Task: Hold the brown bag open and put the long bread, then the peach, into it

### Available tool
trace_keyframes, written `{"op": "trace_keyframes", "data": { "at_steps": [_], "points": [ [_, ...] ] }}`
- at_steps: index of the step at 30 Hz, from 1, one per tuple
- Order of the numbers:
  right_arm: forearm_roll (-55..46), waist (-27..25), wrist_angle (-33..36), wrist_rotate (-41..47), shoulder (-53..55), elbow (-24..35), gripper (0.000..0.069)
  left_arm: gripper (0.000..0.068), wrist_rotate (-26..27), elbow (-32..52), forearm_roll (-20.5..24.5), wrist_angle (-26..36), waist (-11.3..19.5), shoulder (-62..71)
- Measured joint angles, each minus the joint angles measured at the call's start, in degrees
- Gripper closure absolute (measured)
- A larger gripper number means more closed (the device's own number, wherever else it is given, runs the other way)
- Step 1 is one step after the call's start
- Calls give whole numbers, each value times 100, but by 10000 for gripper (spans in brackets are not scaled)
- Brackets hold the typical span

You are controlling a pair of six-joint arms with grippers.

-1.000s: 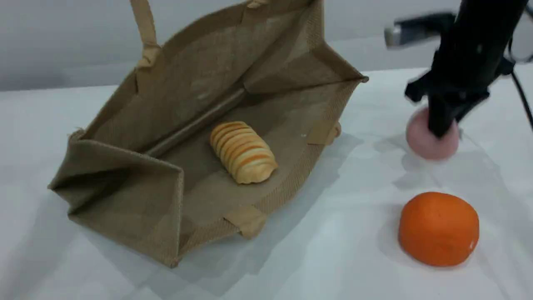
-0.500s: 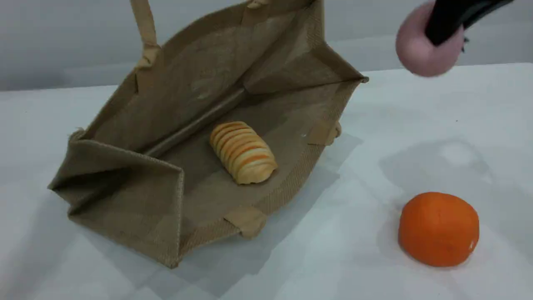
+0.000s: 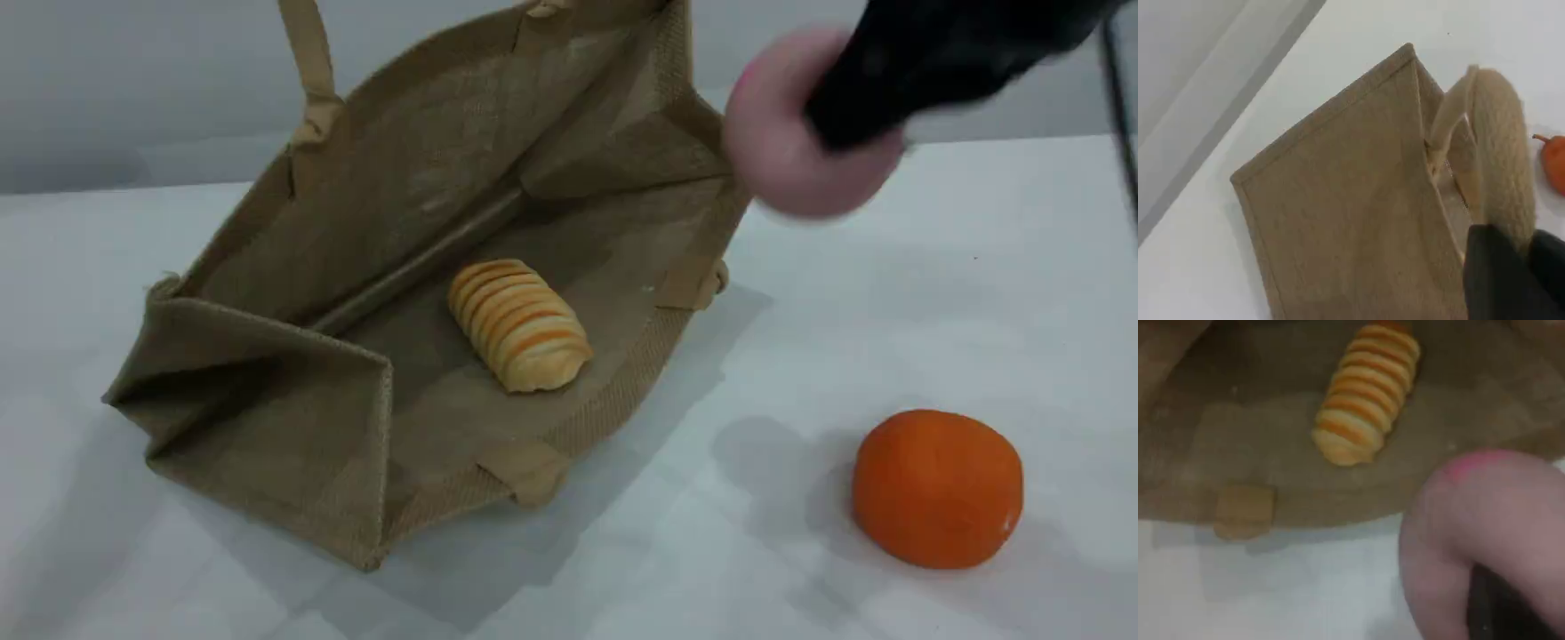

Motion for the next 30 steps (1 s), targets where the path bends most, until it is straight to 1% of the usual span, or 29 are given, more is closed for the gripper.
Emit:
{"op": "trace_keyframes", "data": {
  "at_steps": [3, 7, 10, 12, 15, 20, 25, 30],
  "points": [
    [463, 247, -610, -531, 183, 94, 670, 597, 0, 0, 0, 0, 0, 0],
    [958, 510, -1229, -1066, 544, 94, 670, 597, 0, 0, -5, 0, 0, 0],
    [1193, 677, -1632, -1360, 841, 78, 668, 597, 6, 0, -5, 0, 0, 0],
    [1212, 768, -1807, -1497, 1107, -40, 668, 597, 6, 0, -5, 0, 0, 0],
    [1212, 851, -1797, -1503, 1476, -326, 668, 597, 6, 0, -5, 0, 0, 0],
    [1207, 858, -1605, -1503, 2174, -991, 668, 597, 6, 0, -17, 6, 0, 0],
    [1207, 868, -1381, -1503, 2844, -1785, 668, 597, 6, 0, -17, 6, 0, 0],
    [1243, 913, -1309, -1503, 3406, -2344, 664, 597, 6, 0, -17, 6, 0, 0]
  ]
}}
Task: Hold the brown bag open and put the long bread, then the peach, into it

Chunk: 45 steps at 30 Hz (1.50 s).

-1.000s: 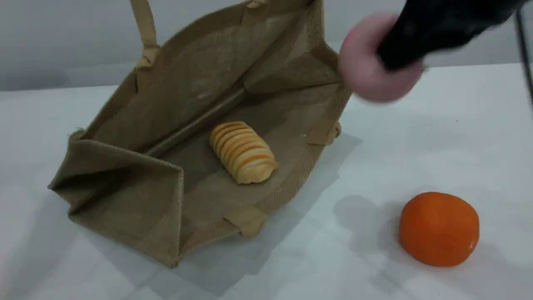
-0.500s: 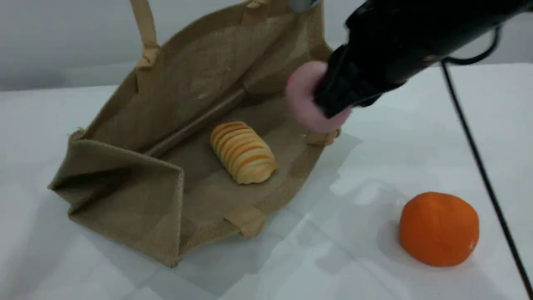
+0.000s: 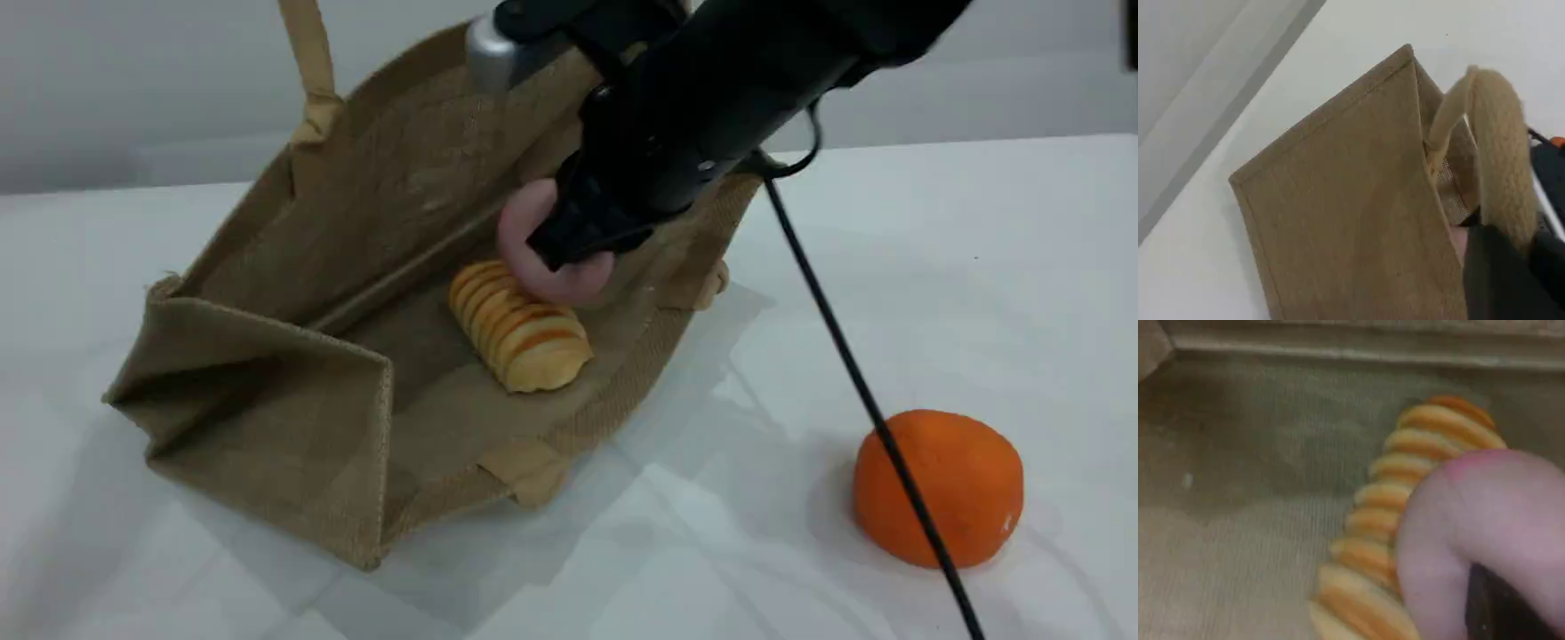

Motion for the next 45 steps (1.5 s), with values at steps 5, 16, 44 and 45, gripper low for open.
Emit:
{"op": "trace_keyframes", "data": {
  "at_steps": [5, 16, 44, 45],
  "points": [
    [250, 52, -3, 0, 305, -295, 653, 597, 0, 0, 0, -5, 0, 0],
    [1134, 52, 37, 0, 398, -302, 290, 598, -5, 0, 0, -1, 0, 0],
    [-1429, -1742, 2069, 2261, -1441, -296, 115, 598, -11, 0, 10, -7, 0, 0],
    [-1613, -1876, 2153, 2510, -1558, -296, 115, 598, -11, 0, 10, -7, 0, 0]
  ]
}}
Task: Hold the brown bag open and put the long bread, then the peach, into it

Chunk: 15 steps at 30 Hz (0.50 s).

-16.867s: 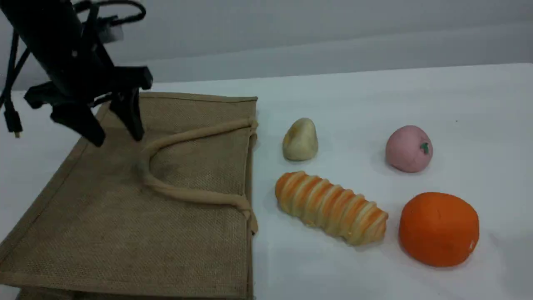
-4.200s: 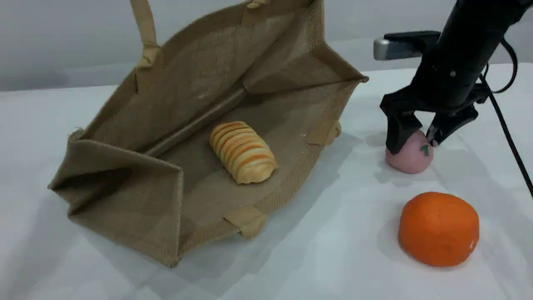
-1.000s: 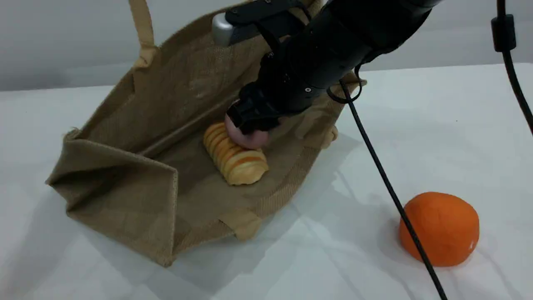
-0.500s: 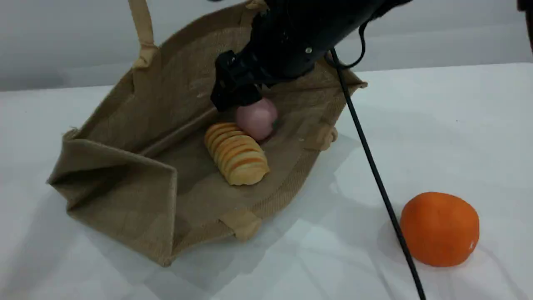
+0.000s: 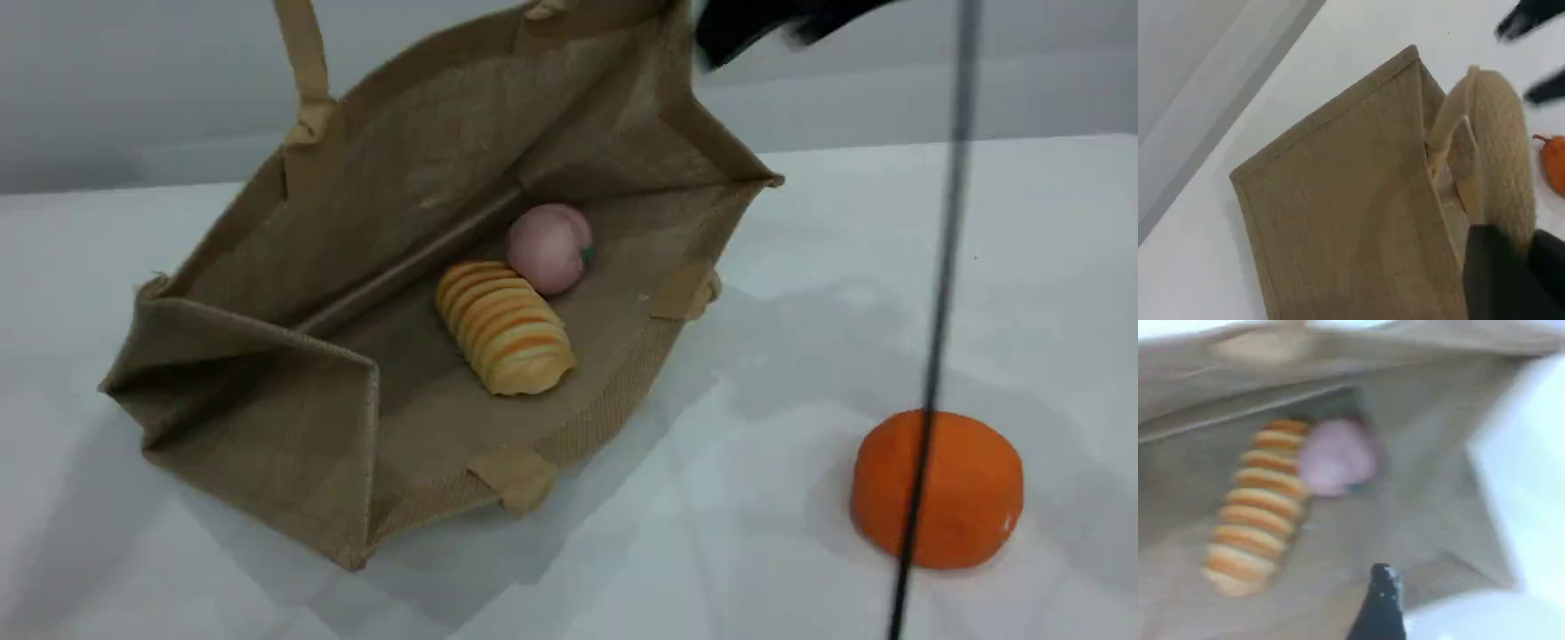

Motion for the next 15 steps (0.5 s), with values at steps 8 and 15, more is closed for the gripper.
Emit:
{"op": "trace_keyframes", "data": {
  "at_steps": [8, 15],
  "points": [
    [-1336, -946, 292, 1497, -1013, 0, 115, 598, 0, 0, -25, 5, 0, 0],
    [-1449, -1173, 388, 1722, -1360, 0, 117, 550, 65, 0, -43, 0, 0, 0]
  ]
}}
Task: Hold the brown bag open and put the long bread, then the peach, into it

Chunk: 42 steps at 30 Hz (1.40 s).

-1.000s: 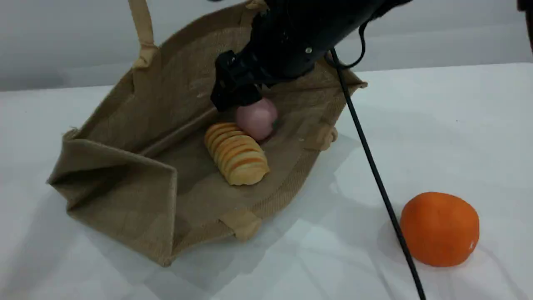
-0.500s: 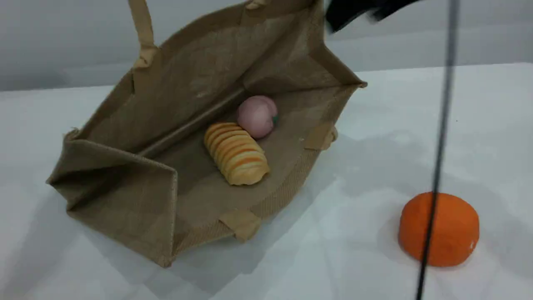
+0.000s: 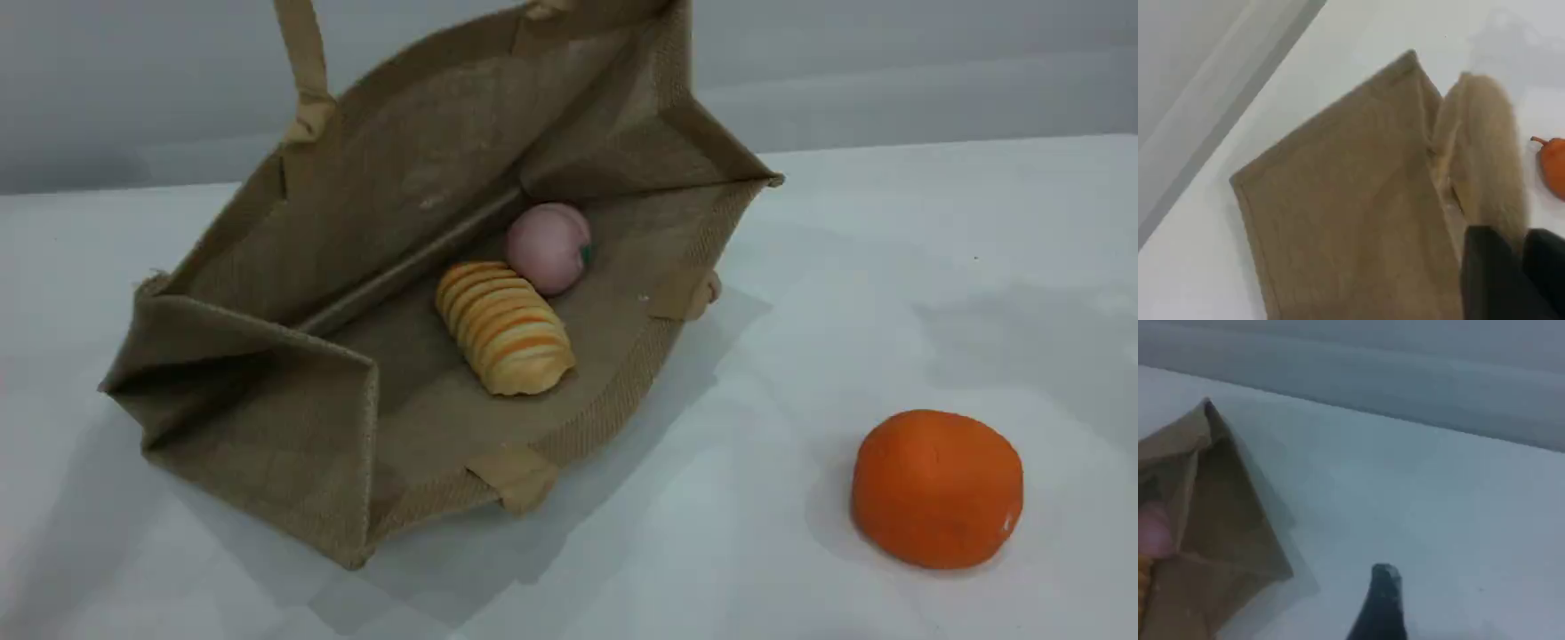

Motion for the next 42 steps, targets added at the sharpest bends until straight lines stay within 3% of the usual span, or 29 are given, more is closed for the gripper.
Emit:
{"op": "trace_keyframes", "data": {
  "at_steps": [7, 10, 16, 28, 32, 42],
  "points": [
    [-55, 0, 301, 152, -239, 0, 117, 271, 4, 0, 9, -13, 0, 0],
    [-156, 0, 452, 297, -465, -6, 117, 208, -55, 0, 33, -13, 6, 0],
    [-144, 0, 1059, 608, -1149, -6, 117, 190, -769, 0, 518, 5, 6, -220],
    [4, 7, 2668, 1049, -3028, -11, 118, 189, -2967, 53, 2199, 17, 10, -1638],
    [25, 7, 3095, 1049, -3745, -5, 118, 189, -3411, 423, 2301, 17, 10, -2220],
    [78, 9, 3508, 1045, -5564, 75, 118, 189, -3446, 2234, 2105, 11, 10, -4338]
  ]
}}
